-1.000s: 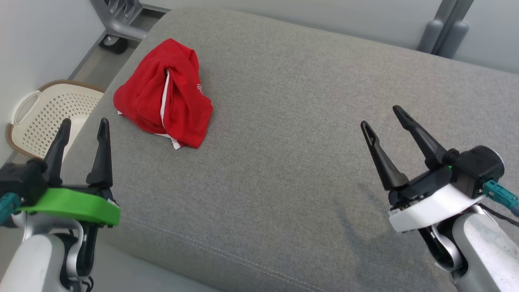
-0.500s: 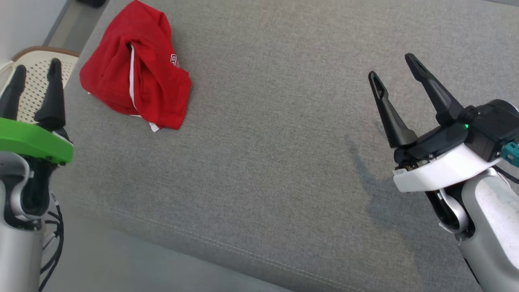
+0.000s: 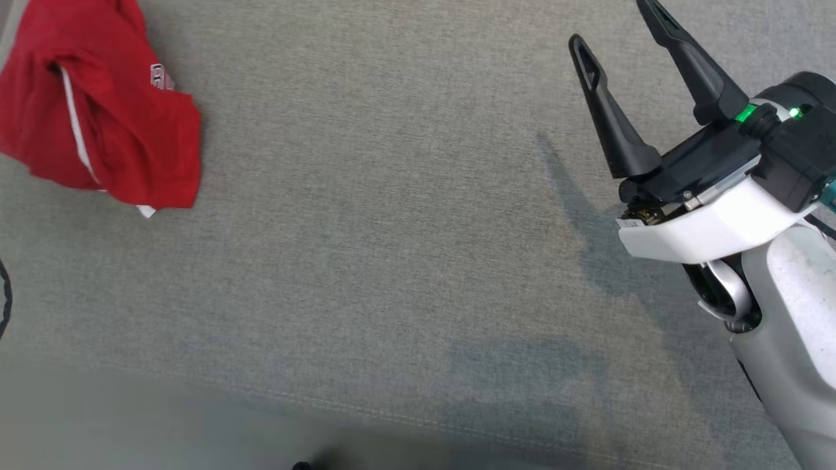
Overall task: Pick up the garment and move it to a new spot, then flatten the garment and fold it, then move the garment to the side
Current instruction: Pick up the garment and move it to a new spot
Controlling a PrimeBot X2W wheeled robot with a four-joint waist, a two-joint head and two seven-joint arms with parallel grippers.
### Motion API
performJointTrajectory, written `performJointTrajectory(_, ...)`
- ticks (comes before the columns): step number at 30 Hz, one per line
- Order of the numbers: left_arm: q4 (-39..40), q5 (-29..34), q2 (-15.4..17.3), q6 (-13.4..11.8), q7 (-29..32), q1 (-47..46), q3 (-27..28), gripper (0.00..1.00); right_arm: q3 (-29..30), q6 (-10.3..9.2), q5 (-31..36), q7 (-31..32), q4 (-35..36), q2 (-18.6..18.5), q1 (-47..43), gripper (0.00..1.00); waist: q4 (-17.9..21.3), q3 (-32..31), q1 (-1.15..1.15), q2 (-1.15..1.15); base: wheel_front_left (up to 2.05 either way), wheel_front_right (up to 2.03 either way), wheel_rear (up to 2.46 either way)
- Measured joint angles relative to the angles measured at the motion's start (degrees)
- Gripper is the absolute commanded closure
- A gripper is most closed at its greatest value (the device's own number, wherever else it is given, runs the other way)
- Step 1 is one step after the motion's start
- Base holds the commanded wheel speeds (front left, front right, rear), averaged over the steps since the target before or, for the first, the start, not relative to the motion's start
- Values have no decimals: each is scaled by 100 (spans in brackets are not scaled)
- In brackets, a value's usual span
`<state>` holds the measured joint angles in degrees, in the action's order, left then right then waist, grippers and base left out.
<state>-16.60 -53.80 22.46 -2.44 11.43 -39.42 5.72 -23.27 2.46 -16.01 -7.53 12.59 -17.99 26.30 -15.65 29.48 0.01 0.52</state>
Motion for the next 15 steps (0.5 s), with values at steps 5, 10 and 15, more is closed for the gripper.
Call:
performJointTrajectory(5, -401, 4, 229, 42, 389, -88, -136, 0, 2, 5, 5, -24, -42, 23, 163, 0, 247, 236, 0, 0, 0, 0, 0)
performJointTrajectory(10, -860, 19, 282, 41, 816, -192, -376, 0, 15, 11, 7, -140, -190, 58, 280, 0, 541, 486, 0, 0, 0, 0, 0)
performJointTrajectory(15, -1293, 10, 274, 41, 1358, -224, -671, 0, 80, 14, 37, -236, -344, 65, 287, 0, 754, 670, 0, 0, 0, 0, 0)
